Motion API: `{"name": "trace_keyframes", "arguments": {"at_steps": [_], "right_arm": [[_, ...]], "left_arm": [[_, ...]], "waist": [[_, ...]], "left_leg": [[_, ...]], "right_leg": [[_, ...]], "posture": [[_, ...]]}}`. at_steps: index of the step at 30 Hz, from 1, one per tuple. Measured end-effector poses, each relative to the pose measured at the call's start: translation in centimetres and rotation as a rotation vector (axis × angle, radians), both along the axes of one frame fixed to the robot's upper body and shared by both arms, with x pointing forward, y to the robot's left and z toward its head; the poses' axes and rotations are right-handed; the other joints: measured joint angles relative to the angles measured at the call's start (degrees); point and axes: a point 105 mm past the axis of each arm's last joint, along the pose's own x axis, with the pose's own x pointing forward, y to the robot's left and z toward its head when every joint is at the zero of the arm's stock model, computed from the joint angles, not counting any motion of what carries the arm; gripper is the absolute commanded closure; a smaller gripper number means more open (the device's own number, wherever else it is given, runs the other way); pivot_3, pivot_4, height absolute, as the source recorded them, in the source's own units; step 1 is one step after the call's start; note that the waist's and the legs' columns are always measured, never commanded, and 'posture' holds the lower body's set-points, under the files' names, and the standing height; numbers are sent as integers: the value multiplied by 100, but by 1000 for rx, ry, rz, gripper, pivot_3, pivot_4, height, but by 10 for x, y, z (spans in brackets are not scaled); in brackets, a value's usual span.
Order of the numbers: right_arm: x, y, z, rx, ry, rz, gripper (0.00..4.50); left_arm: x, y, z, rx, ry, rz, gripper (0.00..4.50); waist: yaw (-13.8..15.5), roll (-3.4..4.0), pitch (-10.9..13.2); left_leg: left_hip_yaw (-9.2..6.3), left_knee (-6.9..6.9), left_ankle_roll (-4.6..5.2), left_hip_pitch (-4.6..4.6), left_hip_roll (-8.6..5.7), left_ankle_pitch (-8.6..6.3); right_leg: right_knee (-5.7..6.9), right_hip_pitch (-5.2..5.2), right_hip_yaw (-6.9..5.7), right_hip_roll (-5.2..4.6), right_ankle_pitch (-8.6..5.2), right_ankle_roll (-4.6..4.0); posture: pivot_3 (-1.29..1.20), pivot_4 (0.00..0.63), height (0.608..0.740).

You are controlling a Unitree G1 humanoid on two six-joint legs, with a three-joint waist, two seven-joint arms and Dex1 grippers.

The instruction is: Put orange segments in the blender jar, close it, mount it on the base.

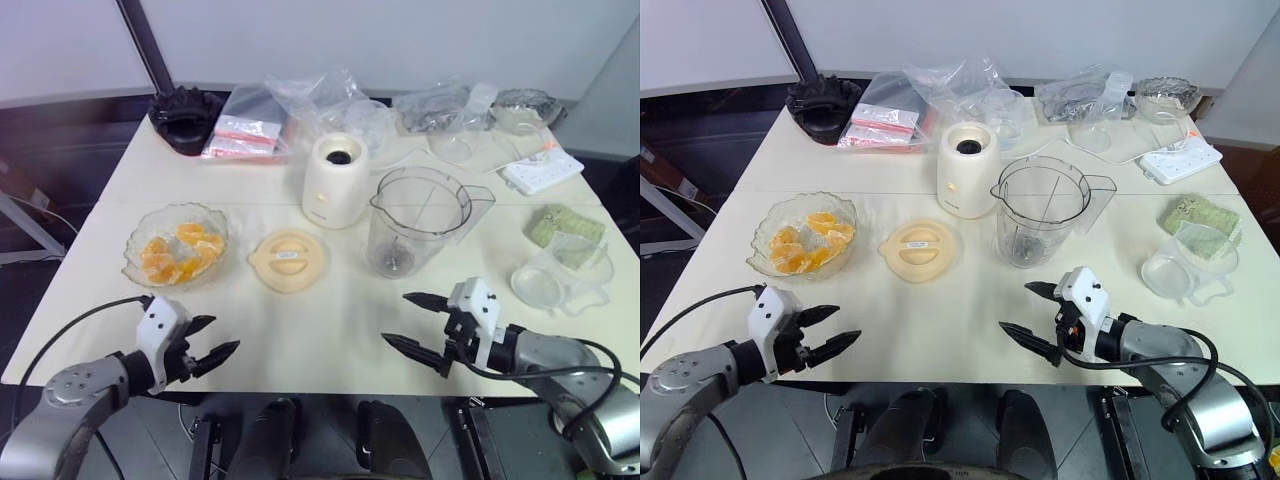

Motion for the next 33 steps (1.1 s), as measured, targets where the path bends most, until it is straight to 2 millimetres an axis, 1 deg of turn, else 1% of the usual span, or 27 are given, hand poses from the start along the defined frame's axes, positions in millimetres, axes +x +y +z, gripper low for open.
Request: {"name": "trace_keyframes", "arguments": {"at_steps": [9, 24, 29, 33], "right_arm": [[-1, 4, -3, 0, 10, 12, 45], [0, 5, -4, -3, 8, 8, 45], [4, 6, -4, -1, 2, 15, 45], [8, 9, -3, 1, -4, 25, 45]], "left_arm": [[3, -2, 1, -13, -15, 15, 856], [6, -2, 2, -12, -9, 25, 856], [7, 0, 5, 2, -19, 24, 856], [12, 2, 12, 24, -43, 17, 856]], "waist": [[-2, -1, -1], [0, -1, -1], [-4, -2, -1], [1, -2, -2]], "left_leg": [[0, 2, 2, 0, 0, 1], [0, 5, 4, 1, 0, 2], [0, 5, 4, 2, 0, 3], [0, 5, 4, 4, 0, 3]], "right_leg": [[2, 0, 0, 1, 0, 0], [5, 0, -1, 2, 1, 0], [8, 0, -1, 3, 1, 0], [10, 1, -1, 3, 1, 0]], "posture": [[0, 150, 740], [0, 150, 740], [0, 150, 740], [0, 150, 740]]}}
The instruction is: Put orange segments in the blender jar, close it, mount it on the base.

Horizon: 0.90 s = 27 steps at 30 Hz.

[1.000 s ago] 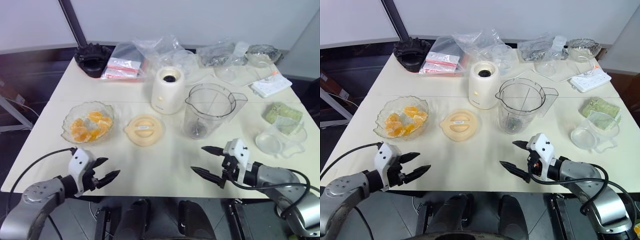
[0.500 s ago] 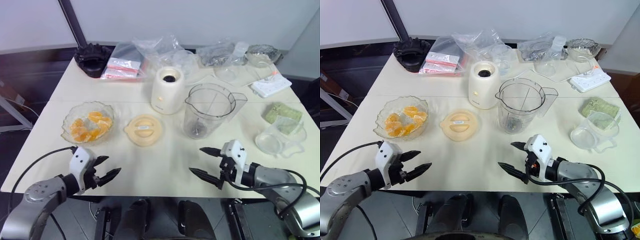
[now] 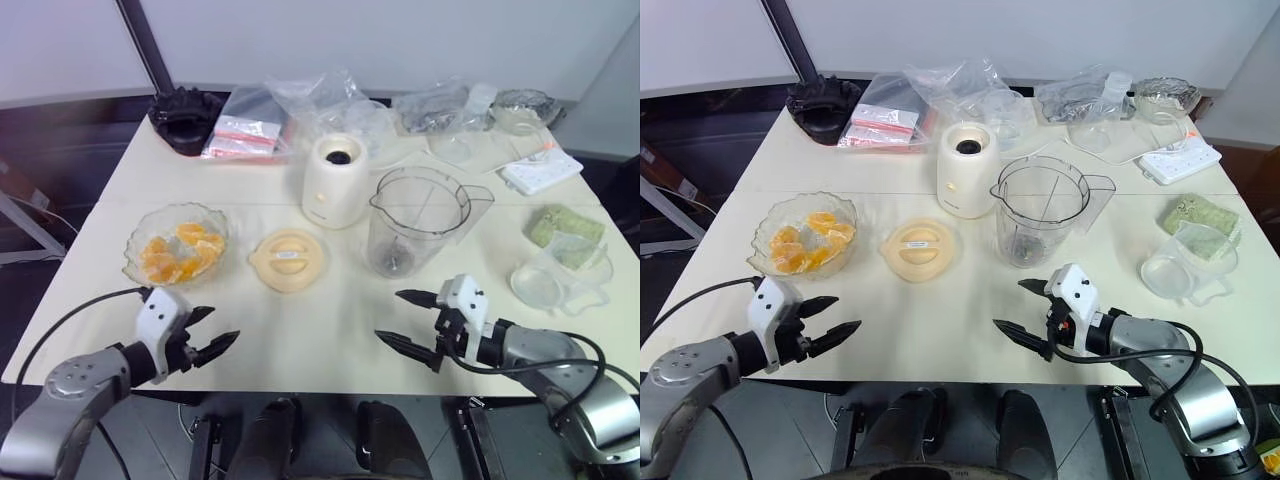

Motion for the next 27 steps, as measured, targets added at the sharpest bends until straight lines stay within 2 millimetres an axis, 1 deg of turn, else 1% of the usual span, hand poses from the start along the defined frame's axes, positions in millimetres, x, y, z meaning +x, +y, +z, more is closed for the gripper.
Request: {"name": "trace_keyframes", "arguments": {"at_steps": [4, 7, 9, 12, 14, 15, 17, 19, 20, 21, 22, 24, 27], "right_arm": [[0, 1, 0, 0, 2, 6, 45], [2, 6, 7, 6, -8, 26, 45], [2, 14, 19, 24, -28, 59, 45], [2, 32, 38, 70, -72, 108, 45], [1, 44, 44, 91, -85, 132, 45], [0, 49, 45, 103, -85, 143, 45], [0, 58, 46, 117, -83, 152, 45], [2, 63, 48, 124, -93, 146, 45], [2, 66, 49, 127, -99, 146, 45], [3, 66, 49, 126, -99, 139, 45], [5, 66, 48, 131, -97, 124, 45], [5, 72, 51, 154, -103, 116, 45], [2, 80, 53, 177, -107, 110, 45]], "left_arm": [[7, 3, 8, 39, -16, -12, 856], [24, 13, 28, 110, -62, -35, 856], [38, 26, 49, 170, -107, -35, 856], [69, 48, 88, 280, -214, -31, 856], [88, 59, 110, 385, -298, -54, 856], [97, 66, 116, 465, -328, -73, 856], [113, 77, 116, 675, -364, -148, 856], [130, 89, 110, 869, -361, -223, 856], [133, 95, 106, 929, -350, -248, 856], [137, 97, 102, 961, -341, -270, 856], [145, 97, 99, 982, -335, -290, 856], [156, 96, 94, 1021, -322, -314, 856], [167, 95, 80, 1075, -292, -330, 856]], "waist": [[2, -1, 0], [0, -4, 2], [-3, -3, 2], [-7, -7, 4], [-8, -8, 2], [-8, -8, 3], [-13, -8, 2], [-5, -16, 4], [-15, -21, 5], [-19, -22, 5], [-7, -27, 6], [4, -43, 9], [-15, -54, 10]], "left_leg": [[0, 1, 1, 0, -2, 0], [-2, 5, -1, 1, -1, 2], [-1, 4, -1, 8, 0, 2], [-2, 3, -1, 13, 2, 3], [1, 0, -2, 16, -2, 4], [7, -4, -2, 17, -7, 5], [12, -5, -2, 13, -12, 6], [15, -7, -1, 8, -17, 6], [16, -7, 0, 6, -17, 6], [18, -7, 2, 5, -19, 5], [18, -6, 3, 5, -20, 4], [10, 1, 4, -6, -19, 5], [12, 7, 5, -8, -23, 6]], "right_leg": [[1, 0, -2, 2, 0, 0], [12, -2, -7, 4, 1, -1], [18, -1, -6, 4, 1, -2], [26, -4, -7, 10, 1, -2], [27, -2, -7, 12, 2, -4], [26, -4, -3, 8, 3, -2], [21, -7, -1, 4, 14, 17], [15, -11, 1, 3, 19, 25], [12, -12, 2, 3, 22, 31], [11, -12, 3, 2, 24, 34], [13, -12, 2, 3, 27, 40], [19, -16, -5, 8, 30, 48], [37, -21, -3, 7, 31, 58]], "posture": [[0, 150, 740], [0, 150, 740], [0, 150, 740], [0, 150, 740], [0, 150, 740], [0, 150, 740], [0, 150, 740], [0, 150, 740], [0, 150, 740], [0, 150, 740], [0, 150, 740], [0, 150, 740], [0, 150, 740]]}}
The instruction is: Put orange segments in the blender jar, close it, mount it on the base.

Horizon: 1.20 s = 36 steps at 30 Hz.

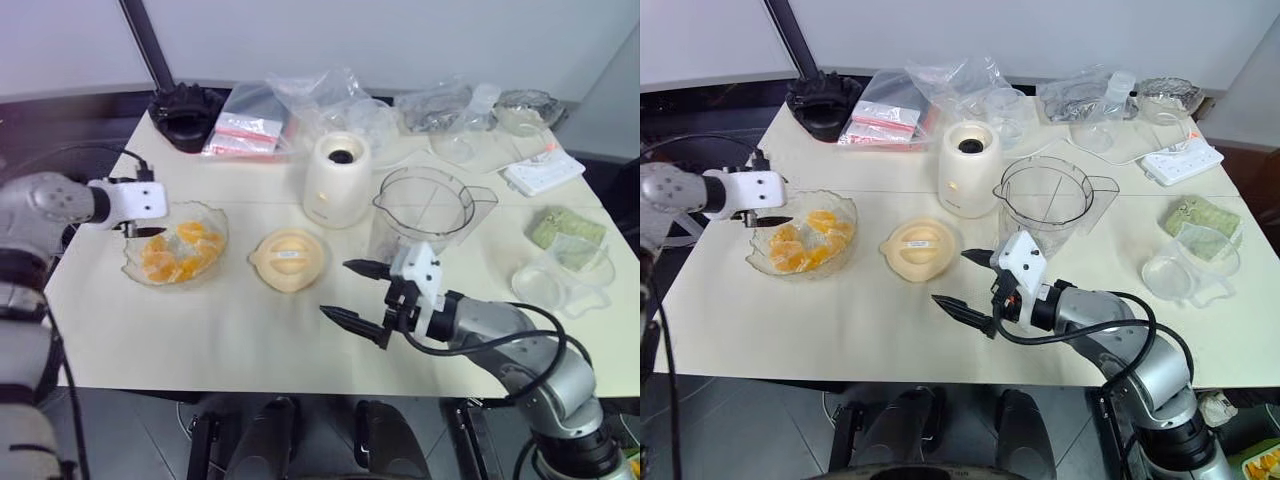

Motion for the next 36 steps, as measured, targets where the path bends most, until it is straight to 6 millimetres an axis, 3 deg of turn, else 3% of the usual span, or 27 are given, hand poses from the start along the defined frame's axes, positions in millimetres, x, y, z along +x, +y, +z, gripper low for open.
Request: {"name": "trace_keyframes", "arguments": {"at_steps": [5, 10, 18, 36], "right_arm": [[0, 3, -2, 16, 7, -40, 45], [1, -1, -6, 10, 12, -86, 45], [-1, -3, -3, 5, -7, -103, 45], [-8, -16, 4, -57, 9, -126, 45]], "left_arm": [[7, -10, -27, 21, 30, 1, 856], [9, -7, -44, 90, 38, 25, 856], [18, -6, -53, 232, 2, 39, 856], [31, -28, -68, 213, -39, 95, 856]], "waist": [[-39, -16, 1], [-45, -21, 0], [-21, -24, -1], [-2, -26, -1]], "left_leg": [[2, 9, 0, 2, 2, 1], [-1, 21, -2, 4, 5, 3], [-1, 46, -2, 3, 4, 3], [-4, 85, -1, 1, 5, 2]], "right_leg": [[29, -10, 2, 1, -2, 3], [39, -9, 2, 6, -2, 3], [41, 3, 2, 6, -2, 6], [44, 20, 1, 6, -4, 30]], "posture": [[0, 150, 740], [0, 150, 740], [0, 150, 740], [0, 150, 740]]}}
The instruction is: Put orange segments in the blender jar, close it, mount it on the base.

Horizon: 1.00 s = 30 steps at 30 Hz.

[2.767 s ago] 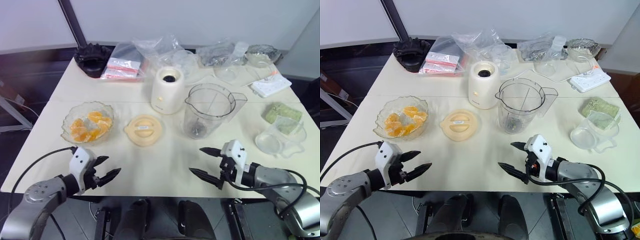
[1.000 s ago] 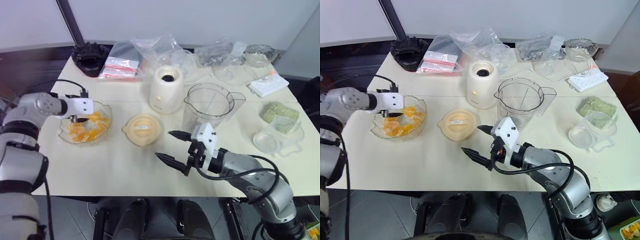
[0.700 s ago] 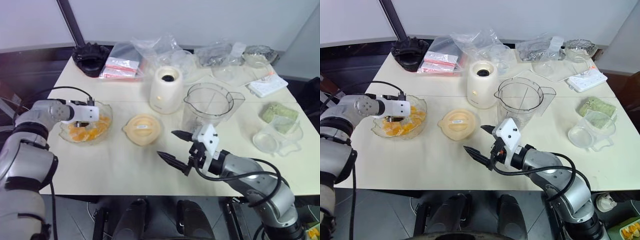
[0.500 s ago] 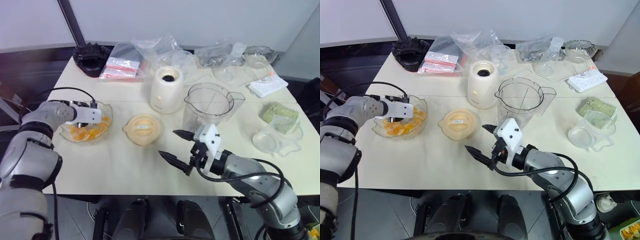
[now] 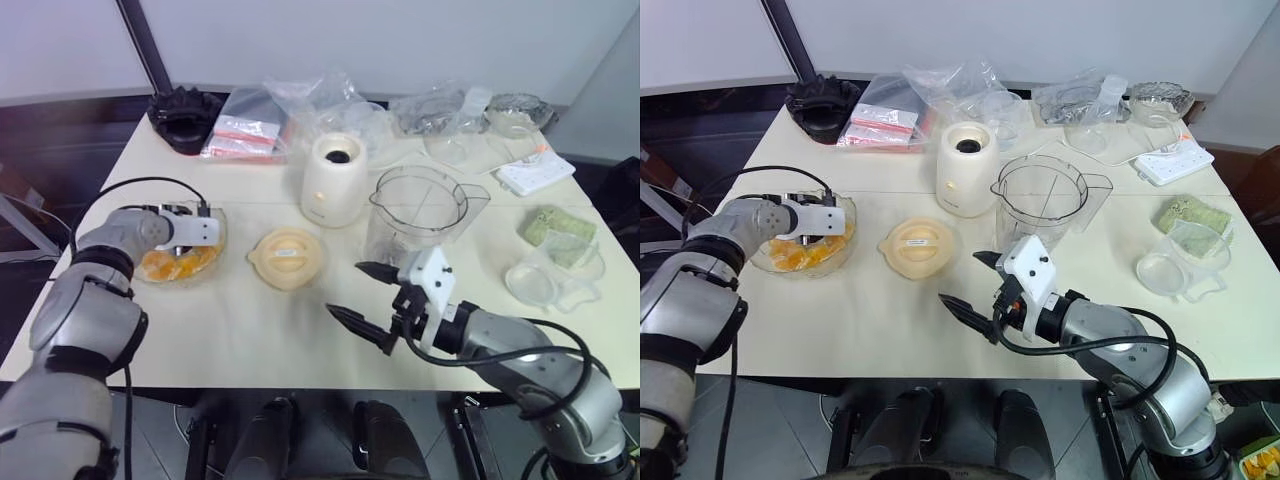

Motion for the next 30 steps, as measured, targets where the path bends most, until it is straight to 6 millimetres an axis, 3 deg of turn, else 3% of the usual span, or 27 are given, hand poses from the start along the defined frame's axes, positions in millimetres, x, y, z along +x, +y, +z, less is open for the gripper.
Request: {"name": "trace_keyframes", "arguments": {"at_steps": [6, 10, 22, 30], "right_arm": [[1, -4, 4, -7, -18, -45, 45], [-3, -2, 6, 2, -18, -46, 0], [-4, 0, 6, 14, -6, -53, 0], [-1, 2, 8, 15, -2, -22, 0]], "left_arm": [[1, 0, -1, 5, -5, 19, 856], [-2, 2, -8, 4, 17, 32, 2695], [-3, 4, -8, -19, 35, 56, 2695], [-3, 12, 28, -129, 43, 55, 2695]], "waist": [[0, 0, -1], [-3, 0, -1], [-4, -2, -1], [-5, -4, 0]], "left_leg": [[0, 2, 0, 1, 1, 0], [-1, 2, 0, 2, 1, 0], [0, 5, 0, 1, 1, 0], [0, 4, 1, -6, 0, -1]], "right_leg": [[0, 3, 0, 0, -1, 4], [0, 2, 0, 0, 0, 2], [0, 4, 0, -1, 1, 2], [-2, -2, -1, -2, 12, -15]], "posture": [[0, 150, 740], [0, 150, 740], [0, 150, 740], [0, 150, 740]]}}
